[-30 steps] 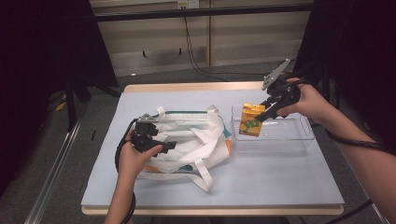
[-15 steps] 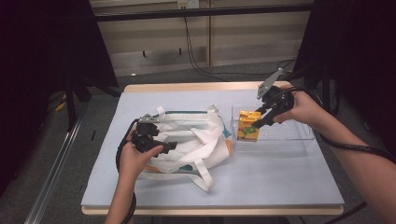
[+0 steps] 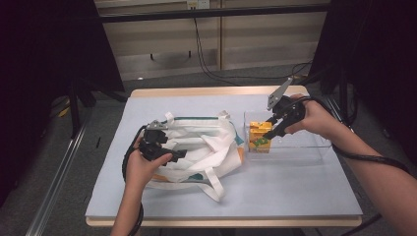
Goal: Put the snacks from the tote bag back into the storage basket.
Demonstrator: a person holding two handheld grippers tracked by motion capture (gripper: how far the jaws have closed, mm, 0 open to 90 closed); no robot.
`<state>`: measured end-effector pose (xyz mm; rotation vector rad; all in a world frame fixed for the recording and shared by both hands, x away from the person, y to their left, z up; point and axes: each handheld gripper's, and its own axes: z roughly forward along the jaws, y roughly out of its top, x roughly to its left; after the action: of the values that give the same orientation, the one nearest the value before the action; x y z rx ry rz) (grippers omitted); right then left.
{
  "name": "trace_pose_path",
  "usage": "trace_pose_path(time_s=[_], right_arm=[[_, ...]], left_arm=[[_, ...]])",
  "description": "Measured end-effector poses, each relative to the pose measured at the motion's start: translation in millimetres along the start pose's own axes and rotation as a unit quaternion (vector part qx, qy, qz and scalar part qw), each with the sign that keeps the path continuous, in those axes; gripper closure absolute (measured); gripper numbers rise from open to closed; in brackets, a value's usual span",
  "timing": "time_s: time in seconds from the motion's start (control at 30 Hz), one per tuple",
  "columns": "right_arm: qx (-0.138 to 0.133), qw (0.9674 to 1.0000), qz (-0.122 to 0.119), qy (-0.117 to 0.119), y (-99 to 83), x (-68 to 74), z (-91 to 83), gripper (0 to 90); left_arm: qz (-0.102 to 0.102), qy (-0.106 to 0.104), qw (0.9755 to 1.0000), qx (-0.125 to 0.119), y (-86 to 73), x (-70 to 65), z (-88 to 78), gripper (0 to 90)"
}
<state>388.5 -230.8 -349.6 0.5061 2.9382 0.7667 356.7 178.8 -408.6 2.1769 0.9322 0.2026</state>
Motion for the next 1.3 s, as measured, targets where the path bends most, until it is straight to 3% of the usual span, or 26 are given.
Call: trace_pose_path(time_s=[0.77, 0.9, 0.93, 0.97, 1.3], right_arm=[[0.007, 0.9999, -0.008, 0.0, -11.0, 3.8, 24.5, 49.7], [-0.001, 0.9999, -0.011, -0.001, -12.7, 2.7, 25.5, 49.6], [-0.003, 0.9999, -0.011, -0.001, -13.2, 2.7, 25.6, 49.5], [-0.003, 0.9999, -0.013, -0.001, -13.6, 2.5, 25.6, 49.3], [-0.004, 1.0, 0.008, -0.002, -17.1, 1.3, 29.0, 43.2]], left_arm=[[-0.006, 0.003, 1.0, -0.003, -0.4, -1.5, 1.4, 7.2], [0.0, 0.001, 1.0, -0.001, -0.7, -0.4, 1.2, 7.2], [-0.01, 0.002, 0.9999, -0.008, -1.0, -2.0, 2.5, 7.2], [-0.002, 0.005, 1.0, -0.001, -0.8, -1.1, 1.8, 7.2], [0.002, 0.004, 1.0, 0.004, -0.2, -1.1, 2.0, 7.2]])
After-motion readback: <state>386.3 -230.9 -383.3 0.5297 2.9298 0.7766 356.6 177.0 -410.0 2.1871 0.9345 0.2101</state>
